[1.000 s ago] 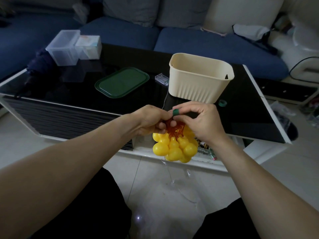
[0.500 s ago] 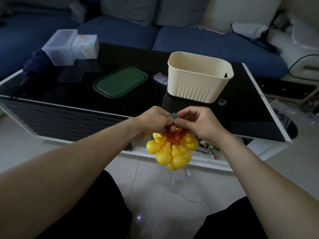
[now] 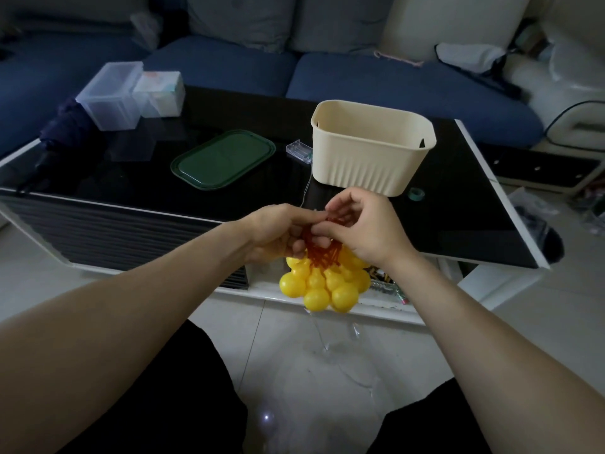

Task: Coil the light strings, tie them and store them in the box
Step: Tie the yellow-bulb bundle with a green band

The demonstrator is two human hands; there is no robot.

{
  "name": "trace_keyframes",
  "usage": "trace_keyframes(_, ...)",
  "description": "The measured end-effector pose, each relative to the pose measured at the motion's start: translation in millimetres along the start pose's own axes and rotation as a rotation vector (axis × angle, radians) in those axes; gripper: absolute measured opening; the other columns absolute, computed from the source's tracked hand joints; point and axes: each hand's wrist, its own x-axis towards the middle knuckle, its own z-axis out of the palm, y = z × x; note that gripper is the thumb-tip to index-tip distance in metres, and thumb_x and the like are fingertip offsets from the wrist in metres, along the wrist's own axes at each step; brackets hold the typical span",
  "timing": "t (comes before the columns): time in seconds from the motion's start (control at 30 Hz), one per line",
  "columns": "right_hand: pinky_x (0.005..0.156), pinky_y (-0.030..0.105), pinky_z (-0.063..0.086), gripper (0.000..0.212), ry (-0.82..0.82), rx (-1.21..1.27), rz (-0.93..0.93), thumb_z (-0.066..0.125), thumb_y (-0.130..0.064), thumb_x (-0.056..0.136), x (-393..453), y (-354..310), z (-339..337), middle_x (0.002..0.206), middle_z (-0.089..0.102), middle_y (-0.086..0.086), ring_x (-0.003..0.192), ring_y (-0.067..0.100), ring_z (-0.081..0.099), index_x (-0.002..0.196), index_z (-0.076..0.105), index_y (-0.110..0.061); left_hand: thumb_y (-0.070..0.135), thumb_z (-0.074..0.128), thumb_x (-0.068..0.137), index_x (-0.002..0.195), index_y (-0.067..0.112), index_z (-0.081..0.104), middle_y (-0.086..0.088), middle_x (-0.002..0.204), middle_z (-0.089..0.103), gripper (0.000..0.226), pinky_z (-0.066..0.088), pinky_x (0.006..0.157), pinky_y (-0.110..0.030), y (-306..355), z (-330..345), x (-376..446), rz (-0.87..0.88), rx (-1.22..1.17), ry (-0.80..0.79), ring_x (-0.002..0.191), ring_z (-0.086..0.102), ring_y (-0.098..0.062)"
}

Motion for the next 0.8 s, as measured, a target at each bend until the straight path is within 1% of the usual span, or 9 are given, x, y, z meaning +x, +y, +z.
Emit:
trace_keyframes(0.1,0.074,0.018,0.054,0.034,-0.088,-0.005,-0.045,0.092,-0.013,0.07,-4,-3,-6,0.085,0.073,-0.005,0.079,0.003,0.07,0.091,0.068,-0.025,0.029,0.059,0.09,0.095,0.005,0.07,-0.007,0.075,0.071,0.027,0.037,0.056,-0.017,2,-6,-4,-0.036,0.011,-0.061,0.054,0.051,-0.007)
trace_keyframes(0.17,0.075,0.018,0.053,0.034,-0.101,0.014,-0.054,0.091,-0.009,0.071,-6,-3,-8,0.086,0.073,-0.005,0.08,0.003,0.07,0.091,0.068,-0.025,0.031,0.063,0.082,0.092,0.006,0.071,-0.006,0.078,0.072,0.027,0.039,0.055,-0.015,2,-8,-5,-0.037,0.021,-0.075,0.058,0.052,-0.007)
trace_keyframes(0.23,0.074,0.018,0.053,0.034,-0.093,0.011,-0.061,0.09,-0.007,0.072,-6,-3,-9,0.085,0.073,-0.005,0.078,0.003,0.07,0.089,0.067,-0.026,0.03,0.064,0.079,0.094,0.005,0.07,-0.007,0.08,0.073,0.029,0.044,0.054,-0.015,2,-8,-4,-0.046,0.015,-0.083,0.063,0.05,-0.01)
trace_keyframes(0.4,0.075,0.021,0.055,0.032,-0.054,-0.008,-0.073,0.087,-0.004,0.074,-3,-3,-7,0.083,0.073,-0.005,0.078,0.006,0.071,0.084,0.066,-0.025,0.024,0.056,0.096,0.1,0.002,0.067,-0.007,0.078,0.074,0.024,0.049,0.053,-0.017,3,-5,-2,-0.064,-0.019,-0.026,0.059,0.048,-0.011)
trace_keyframes(0.5,0.073,0.019,0.055,0.032,-0.017,-0.003,-0.073,0.086,-0.001,0.075,-2,-3,-5,0.083,0.072,-0.004,0.077,0.005,0.071,0.083,0.065,-0.024,0.022,0.055,0.098,0.096,0.004,0.068,-0.007,0.077,0.073,0.022,0.047,0.052,-0.018,3,-2,0,0.0,0.009,0.038,0.059,0.045,-0.012)
trace_keyframes(0.6,0.076,0.027,0.059,0.035,0.039,-0.008,-0.077,0.084,0.001,0.075,-2,-2,-2,0.084,0.074,0.0,0.079,0.012,0.073,0.081,0.064,-0.026,0.021,0.057,0.099,0.088,0.005,0.069,-0.009,0.075,0.07,0.023,0.044,0.05,-0.018,3,2,0,0.13,0.159,0.139,0.052,0.046,-0.013)
trace_keyframes(0.67,0.074,0.028,0.059,0.033,0.086,-0.026,-0.085,0.084,0.0,0.075,-3,-1,-1,0.081,0.073,-0.001,0.077,0.012,0.072,0.079,0.064,-0.026,0.023,0.056,0.1,0.078,0.006,0.069,-0.007,0.068,0.067,0.031,0.042,0.049,-0.019,5,5,-1,0.217,0.337,0.186,0.048,0.045,-0.013)
trace_keyframes(0.73,0.073,0.028,0.059,0.033,0.108,-0.059,-0.1,0.084,-0.002,0.075,-5,-2,0,0.079,0.072,-0.003,0.075,0.01,0.071,0.077,0.063,-0.027,0.029,0.052,0.102,0.069,0.005,0.066,-0.004,0.06,0.062,0.043,0.041,0.05,-0.019,3,6,-2,0.267,0.525,0.195,0.047,0.045,-0.011)
trace_keyframes(0.8,0.074,0.033,0.06,0.036,0.13,-0.062,-0.117,0.085,-0.002,0.075,-8,-2,1,0.079,0.072,-0.002,0.076,0.012,0.071,0.075,0.061,-0.03,0.031,0.047,0.104,0.068,0.004,0.064,-0.003,0.058,0.06,0.048,0.04,0.051,-0.02,3,6,-2,0.293,0.615,0.173,0.048,0.044,-0.011)
